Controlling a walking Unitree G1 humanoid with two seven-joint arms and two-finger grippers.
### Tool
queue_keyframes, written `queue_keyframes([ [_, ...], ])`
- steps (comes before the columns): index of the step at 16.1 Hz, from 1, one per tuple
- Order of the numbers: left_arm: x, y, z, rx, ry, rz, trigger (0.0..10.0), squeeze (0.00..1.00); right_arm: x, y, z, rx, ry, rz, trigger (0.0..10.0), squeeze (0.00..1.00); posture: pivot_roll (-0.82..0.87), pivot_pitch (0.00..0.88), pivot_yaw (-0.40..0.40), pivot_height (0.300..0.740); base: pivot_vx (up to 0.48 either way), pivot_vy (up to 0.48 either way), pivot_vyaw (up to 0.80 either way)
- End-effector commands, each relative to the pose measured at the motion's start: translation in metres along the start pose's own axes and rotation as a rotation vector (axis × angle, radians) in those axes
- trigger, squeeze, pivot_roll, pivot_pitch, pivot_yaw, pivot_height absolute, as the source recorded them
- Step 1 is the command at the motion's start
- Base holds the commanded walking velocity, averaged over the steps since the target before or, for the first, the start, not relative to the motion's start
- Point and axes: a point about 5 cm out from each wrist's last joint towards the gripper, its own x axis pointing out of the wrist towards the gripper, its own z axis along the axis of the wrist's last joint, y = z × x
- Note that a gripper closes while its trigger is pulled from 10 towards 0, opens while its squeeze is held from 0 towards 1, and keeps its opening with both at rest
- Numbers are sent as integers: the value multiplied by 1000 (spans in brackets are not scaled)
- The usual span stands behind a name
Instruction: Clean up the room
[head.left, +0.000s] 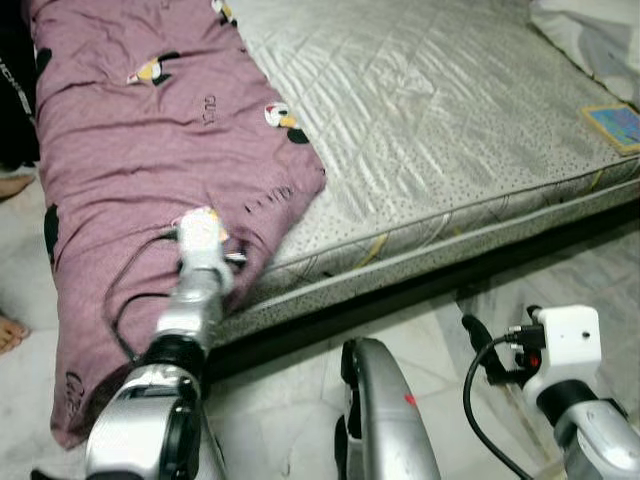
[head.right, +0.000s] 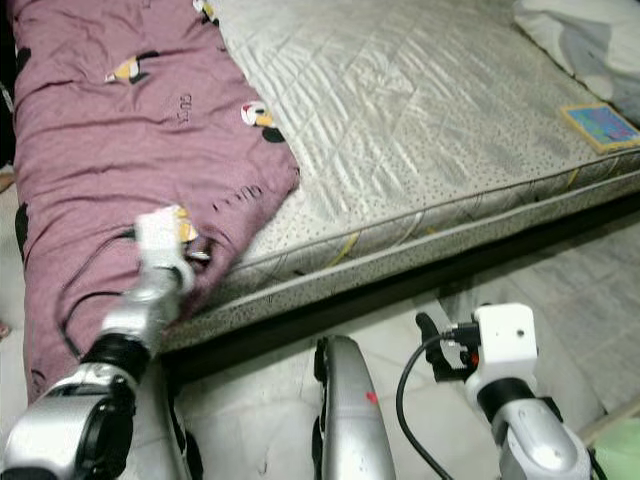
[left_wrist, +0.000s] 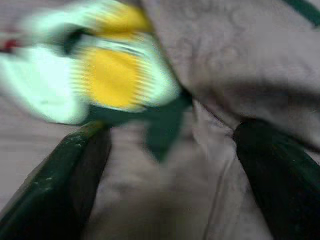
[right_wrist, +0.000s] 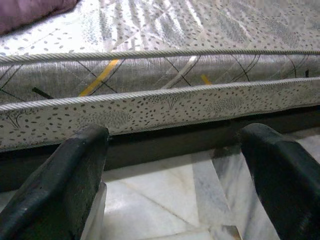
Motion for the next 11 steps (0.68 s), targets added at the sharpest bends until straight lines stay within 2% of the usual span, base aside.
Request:
queue_keyframes([
  [1, 0, -23, -13, 75, 61, -120, 10000, 0, 0, -4, 1, -13, 7, -20, 10000, 0, -295, 133, -91, 512, 0, 0, 0],
  [4, -8, -78, -20, 339, 36, -379, 10000, 0, 10, 0, 2, -1, -10, -14, 10000, 0, -273, 99, -76, 512, 0, 0, 0],
  [5, -13, -94, -24, 408, 18, -457, 10000, 0, 13, 1, 2, 1, -17, -11, 10000, 0, -272, 95, -74, 512, 0, 0, 0],
  [6, -23, -116, -30, 480, -11, -587, 10000, 0, 19, 3, 3, 10, -32, -18, 10000, 0, -257, 75, -59, 512, 0, 0, 0],
  [7, -27, -123, -34, 497, -15, -632, 10000, 0, 21, 4, 3, 13, -37, -20, 10000, 0, -254, 70, -56, 512, 0, 0, 0],
  [8, -33, -128, -40, 549, -28, -680, 10000, 0, 24, 5, 3, 21, -44, -25, 10000, 0, -247, 59, -47, 512, 0, 0, 0],
  [11, -31, -122, -35, 568, -68, -659, 10000, 0, 34, 8, 5, 41, -67, -34, 10000, 0, -222, 32, -32, 512, 0, 0, 0],
])
